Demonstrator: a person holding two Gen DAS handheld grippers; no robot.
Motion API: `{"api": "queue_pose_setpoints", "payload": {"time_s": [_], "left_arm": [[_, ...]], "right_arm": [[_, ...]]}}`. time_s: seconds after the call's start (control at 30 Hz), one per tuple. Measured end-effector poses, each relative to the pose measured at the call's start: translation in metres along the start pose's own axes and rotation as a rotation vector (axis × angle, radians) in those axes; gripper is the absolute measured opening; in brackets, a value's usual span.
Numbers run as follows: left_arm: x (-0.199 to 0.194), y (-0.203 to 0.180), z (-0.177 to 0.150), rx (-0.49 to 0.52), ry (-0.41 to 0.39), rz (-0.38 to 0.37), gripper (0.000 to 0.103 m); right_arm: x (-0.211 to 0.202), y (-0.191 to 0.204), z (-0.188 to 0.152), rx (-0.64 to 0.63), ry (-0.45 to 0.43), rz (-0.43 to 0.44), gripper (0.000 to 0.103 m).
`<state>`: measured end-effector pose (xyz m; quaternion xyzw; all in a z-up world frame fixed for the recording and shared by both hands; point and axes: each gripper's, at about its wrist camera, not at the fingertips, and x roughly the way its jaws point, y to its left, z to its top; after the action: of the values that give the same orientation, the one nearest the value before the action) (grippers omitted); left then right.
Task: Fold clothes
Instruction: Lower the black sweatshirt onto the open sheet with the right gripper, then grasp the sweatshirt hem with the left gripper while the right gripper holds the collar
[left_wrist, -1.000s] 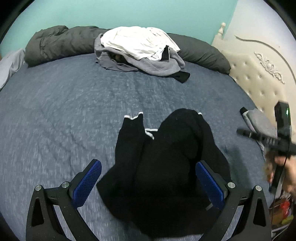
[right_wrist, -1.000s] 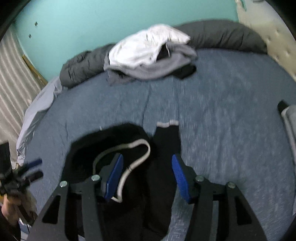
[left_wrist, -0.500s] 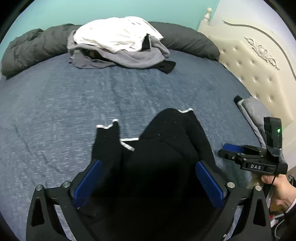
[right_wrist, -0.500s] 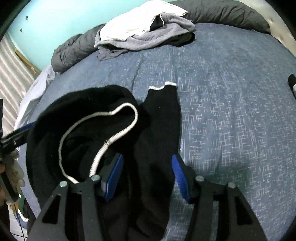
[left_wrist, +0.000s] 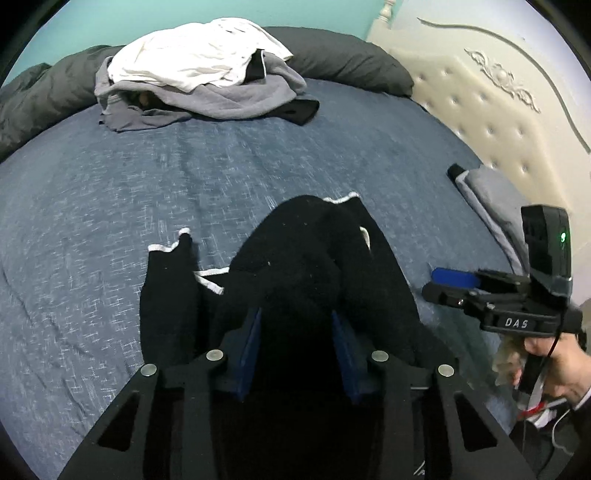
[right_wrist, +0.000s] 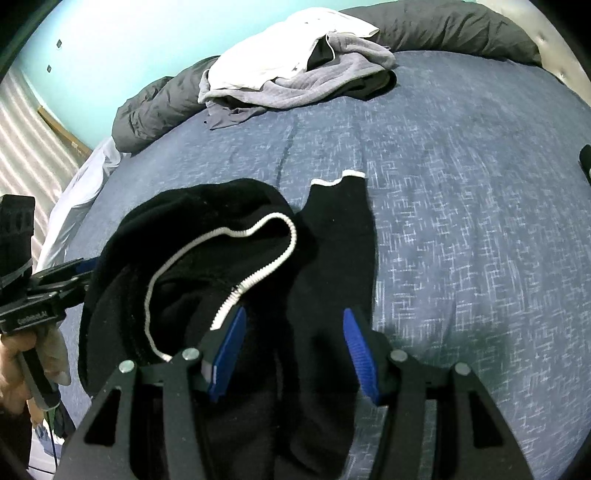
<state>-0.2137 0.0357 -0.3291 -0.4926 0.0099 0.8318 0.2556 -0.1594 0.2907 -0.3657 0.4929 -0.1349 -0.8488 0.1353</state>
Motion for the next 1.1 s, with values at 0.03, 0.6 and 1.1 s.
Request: {"api": "queue_pose_setpoints", "payload": {"time_s": [0.03, 0.6, 1.1], "left_arm": [[0.001, 0.0, -0.001, 0.002, -0.001, -0.009, 0.035], [-0.067, 0.056, -0.029, -0.067, -0.135, 0.0, 0.003], [-0.095, 0.127, -0.073, -0.22, -0.18, 0.051, 0.003]], "right_arm": [[0.0, 0.0, 0.0, 0.001, 0.001, 0.0, 0.056], [0.011, 0.012, -0.002, -0.001, 0.028, 0.018, 0.058], [0.045, 0.01, 0.009, 0.066, 0.036, 0.037, 0.064]]}}
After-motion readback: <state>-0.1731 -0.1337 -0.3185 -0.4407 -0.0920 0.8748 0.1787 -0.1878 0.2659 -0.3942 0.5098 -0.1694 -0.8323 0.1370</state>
